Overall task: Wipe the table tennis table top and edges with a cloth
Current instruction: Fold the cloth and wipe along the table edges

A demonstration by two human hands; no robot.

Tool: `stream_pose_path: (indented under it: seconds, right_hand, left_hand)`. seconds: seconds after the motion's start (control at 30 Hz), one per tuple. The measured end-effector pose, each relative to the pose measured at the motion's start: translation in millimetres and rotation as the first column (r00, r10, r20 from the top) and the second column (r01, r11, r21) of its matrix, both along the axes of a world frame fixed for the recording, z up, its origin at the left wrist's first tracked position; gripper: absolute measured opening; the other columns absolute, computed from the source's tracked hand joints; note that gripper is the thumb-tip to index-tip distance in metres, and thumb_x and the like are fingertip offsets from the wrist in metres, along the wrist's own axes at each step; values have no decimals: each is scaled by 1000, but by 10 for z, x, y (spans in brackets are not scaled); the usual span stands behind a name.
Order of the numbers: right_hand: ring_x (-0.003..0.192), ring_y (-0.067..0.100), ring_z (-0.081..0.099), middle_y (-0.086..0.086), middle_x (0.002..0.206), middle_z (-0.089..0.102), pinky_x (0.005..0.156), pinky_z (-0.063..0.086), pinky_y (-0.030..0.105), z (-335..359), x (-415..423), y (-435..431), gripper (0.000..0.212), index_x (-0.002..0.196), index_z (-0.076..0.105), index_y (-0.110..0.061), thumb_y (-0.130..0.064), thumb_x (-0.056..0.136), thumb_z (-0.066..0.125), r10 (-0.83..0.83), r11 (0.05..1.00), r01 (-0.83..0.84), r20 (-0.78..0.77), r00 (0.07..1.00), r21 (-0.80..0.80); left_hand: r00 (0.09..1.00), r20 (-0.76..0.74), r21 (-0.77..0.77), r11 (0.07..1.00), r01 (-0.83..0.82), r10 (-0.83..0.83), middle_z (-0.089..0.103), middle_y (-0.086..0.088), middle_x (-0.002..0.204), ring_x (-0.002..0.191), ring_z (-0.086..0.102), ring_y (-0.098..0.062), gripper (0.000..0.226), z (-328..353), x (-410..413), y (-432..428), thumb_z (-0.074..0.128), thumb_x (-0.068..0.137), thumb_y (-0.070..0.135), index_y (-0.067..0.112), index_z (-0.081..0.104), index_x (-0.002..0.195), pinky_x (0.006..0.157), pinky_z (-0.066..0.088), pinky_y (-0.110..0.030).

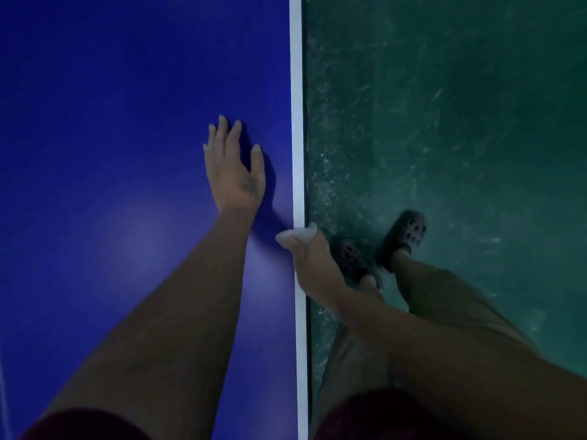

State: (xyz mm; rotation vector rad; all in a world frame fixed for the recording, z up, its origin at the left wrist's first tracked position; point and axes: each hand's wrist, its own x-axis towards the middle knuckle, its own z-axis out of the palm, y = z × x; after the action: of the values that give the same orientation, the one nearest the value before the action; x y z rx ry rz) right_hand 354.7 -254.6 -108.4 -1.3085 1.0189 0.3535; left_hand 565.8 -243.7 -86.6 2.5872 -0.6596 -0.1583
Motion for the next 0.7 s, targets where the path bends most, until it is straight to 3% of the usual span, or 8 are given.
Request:
stream_pose_path:
  seconds: [0.03, 0.1, 0.2, 0.27, 0.4, 0.5, 0.63, 0.7]
  right_hand:
    - [126, 13, 63, -2, 124, 72, 106, 25, -4, 47, 11, -17, 29, 117, 69, -19, -45, 107, 59, -26, 999, 25, 32, 999, 48]
    - [115, 4, 66, -5, 121, 70, 107, 39, 5, 28, 149, -127, 23, 110, 67, -20, -42, 108, 60, -52, 997, 50, 47, 998, 54]
    - [97, 4, 66, -6, 114, 65, 96, 57, 36, -176, 569, -439, 70, 109, 61, -19, -86, 93, 43, -84, 995, 88, 68, 994, -44]
    - [111, 20, 69, 6, 130, 65, 101, 57, 44, -85, 1029, -816, 107, 135, 57, -10, -100, 83, 28, -113, 986, 119, 57, 992, -121]
    - [140, 38, 51, 22, 159, 41, 112, 42, 43, 131, 1566, -1428, 85, 158, 27, 4, -62, 107, 45, -92, 994, 91, -13, 996, -68]
    - [128, 28, 58, 20, 150, 52, 114, 47, 47, 146, 1394, -1304, 107, 155, 41, -3, -89, 91, 44, -127, 988, 126, -2, 992, -85]
    - [144, 23, 41, 8, 159, 33, 116, 29, 29, 243, 1122, -1014, 85, 165, 17, -7, -57, 106, 52, -185, 982, 187, -43, 982, 38]
    - [140, 30, 51, 14, 158, 42, 119, 39, 41, 253, 1195, -1018, 98, 159, 30, -8, -80, 95, 49, -197, 980, 198, -35, 980, 23]
  left_hand:
    - [1000, 20, 42, 999, 8, -9, 30, -7, 177, 167, 17, -28, 58, -7, 128, -137, 45, 112, 43, 17, 45, 164, 136, 9, -46]
    - [997, 74, 152, 988, -5, -7, 20, -3, 180, 168, 10, -25, 61, -20, 247, -323, 34, 114, 50, 26, 34, 169, 136, 5, -46]
    - [991, 134, 257, 965, -47, 12, 13, 0, 182, 168, 6, -23, 61, -16, 223, -402, 26, 114, 54, 34, 24, 172, 136, 4, -47]
    - [989, 149, 259, 964, -52, 13, 14, 0, 181, 168, 7, -24, 60, -17, 218, -395, 29, 114, 52, 34, 25, 172, 136, 6, -48]
    - [987, 162, 240, 969, -65, 26, 19, -1, 180, 168, 11, -24, 59, -20, 252, -430, 37, 114, 48, 31, 32, 170, 136, 10, -50]
    - [987, 157, 240, 969, -59, 21, 19, -1, 181, 168, 10, -24, 58, -19, 251, -425, 38, 114, 45, 31, 32, 170, 135, 11, -51]
    - [987, 160, 227, 973, -42, 5, 19, -3, 180, 168, 11, -25, 57, -46, 267, -410, 38, 114, 39, 28, 33, 170, 135, 12, -53]
    - [988, 157, 219, 975, -46, 12, 20, -4, 180, 168, 11, -26, 57, -52, 270, -420, 39, 114, 38, 28, 34, 170, 135, 12, -54]
